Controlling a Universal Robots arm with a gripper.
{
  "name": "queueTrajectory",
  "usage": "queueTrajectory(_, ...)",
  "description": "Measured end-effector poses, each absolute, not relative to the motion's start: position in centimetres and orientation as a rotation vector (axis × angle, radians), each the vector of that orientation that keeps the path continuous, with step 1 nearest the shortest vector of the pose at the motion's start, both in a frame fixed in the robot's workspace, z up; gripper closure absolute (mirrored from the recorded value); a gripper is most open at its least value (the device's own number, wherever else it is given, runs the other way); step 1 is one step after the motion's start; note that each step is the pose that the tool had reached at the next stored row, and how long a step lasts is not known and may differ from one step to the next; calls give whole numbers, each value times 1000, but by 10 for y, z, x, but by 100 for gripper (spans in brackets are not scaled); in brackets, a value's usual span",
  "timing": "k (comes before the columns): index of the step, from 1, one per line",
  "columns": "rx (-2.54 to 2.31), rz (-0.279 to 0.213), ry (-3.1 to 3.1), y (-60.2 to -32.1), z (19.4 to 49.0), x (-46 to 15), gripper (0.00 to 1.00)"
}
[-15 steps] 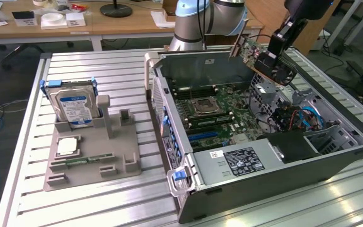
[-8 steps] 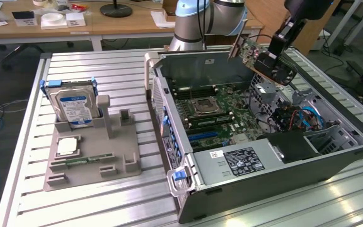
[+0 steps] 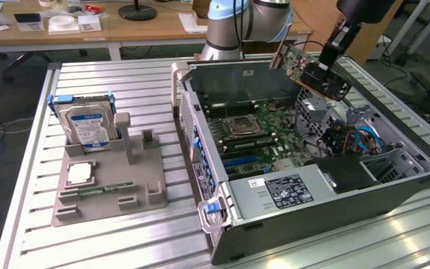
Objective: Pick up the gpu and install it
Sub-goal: 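Insert the gpu into the slot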
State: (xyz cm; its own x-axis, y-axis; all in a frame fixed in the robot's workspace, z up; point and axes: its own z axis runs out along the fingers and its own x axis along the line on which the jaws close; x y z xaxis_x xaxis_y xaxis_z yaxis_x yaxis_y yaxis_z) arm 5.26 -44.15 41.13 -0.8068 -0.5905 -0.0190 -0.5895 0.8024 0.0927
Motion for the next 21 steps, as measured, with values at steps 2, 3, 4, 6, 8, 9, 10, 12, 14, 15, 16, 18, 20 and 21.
queueTrajectory(2,991,-147,-2965,-442,411,53,73)
queueTrajectory(3,1000,-147,-2962,-442,411,53,73)
queueTrajectory(4,1010,-147,-2958,-442,411,53,73)
queueTrajectory(6,1029,-147,-2951,-442,411,53,73)
queueTrajectory(8,1047,-147,-2944,-442,411,53,73)
queueTrajectory(9,1056,-147,-2941,-442,411,53,73)
queueTrajectory(10,1065,-147,-2937,-442,411,53,73)
queueTrajectory(12,1080,-146,-2931,-442,411,53,73)
queueTrajectory(14,1080,-146,-2931,-442,411,53,73)
queueTrajectory(15,1080,-146,-2931,-442,411,53,73)
queueTrajectory(16,1080,-146,-2931,-442,411,53,73)
queueTrajectory(18,1080,-146,-2931,-442,411,53,73)
queueTrajectory(20,1080,-146,-2931,-442,411,53,73)
queueTrajectory(21,1080,-146,-2931,-442,411,53,73)
